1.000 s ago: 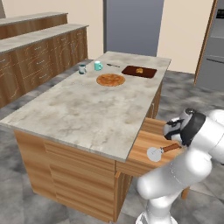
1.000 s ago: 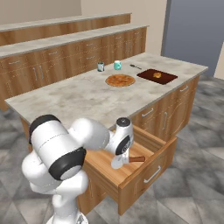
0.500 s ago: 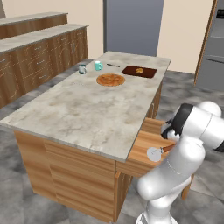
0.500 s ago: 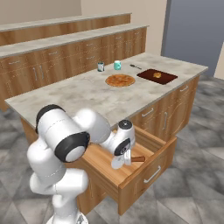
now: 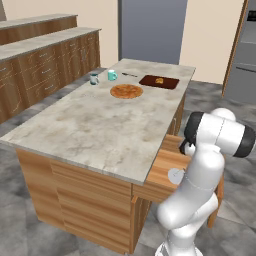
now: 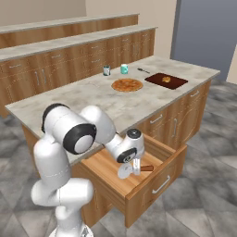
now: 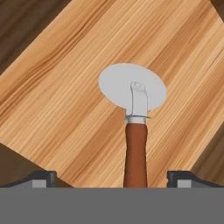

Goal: Take the pizza cutter from the drawer on the right and place it on the dining counter for cutting.

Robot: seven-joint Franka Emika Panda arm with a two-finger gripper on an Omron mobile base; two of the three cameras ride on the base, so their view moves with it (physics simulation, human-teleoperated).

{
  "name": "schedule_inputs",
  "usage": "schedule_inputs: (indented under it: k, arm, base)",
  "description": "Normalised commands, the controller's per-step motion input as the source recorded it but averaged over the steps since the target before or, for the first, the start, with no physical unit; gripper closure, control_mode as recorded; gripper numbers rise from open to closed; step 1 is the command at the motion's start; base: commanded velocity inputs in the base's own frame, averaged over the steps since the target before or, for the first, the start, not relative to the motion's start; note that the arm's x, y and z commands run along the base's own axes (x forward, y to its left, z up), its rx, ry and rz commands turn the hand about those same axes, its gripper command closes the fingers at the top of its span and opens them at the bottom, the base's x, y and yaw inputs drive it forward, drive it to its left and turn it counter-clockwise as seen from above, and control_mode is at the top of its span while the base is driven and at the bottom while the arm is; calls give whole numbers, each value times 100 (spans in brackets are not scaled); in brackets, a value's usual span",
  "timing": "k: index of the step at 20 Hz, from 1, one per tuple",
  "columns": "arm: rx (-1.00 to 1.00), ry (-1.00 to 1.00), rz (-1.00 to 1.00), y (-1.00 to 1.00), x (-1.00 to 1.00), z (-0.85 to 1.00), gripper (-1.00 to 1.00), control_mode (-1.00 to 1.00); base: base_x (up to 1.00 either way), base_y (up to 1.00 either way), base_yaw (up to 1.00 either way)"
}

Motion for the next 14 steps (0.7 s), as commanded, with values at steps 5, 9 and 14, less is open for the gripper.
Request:
schedule_inputs:
  k: [5, 9, 14]
  arm:
    - [0, 0, 2, -13, 17, -9, -100, -100]
    - [0, 0, 2, -8, 16, -20, -100, -100]
    - [0, 0, 2, -7, 9, -29, -100, -100]
  base:
    - [0, 0, 0]
    - [0, 0, 0]
    - [0, 0, 0]
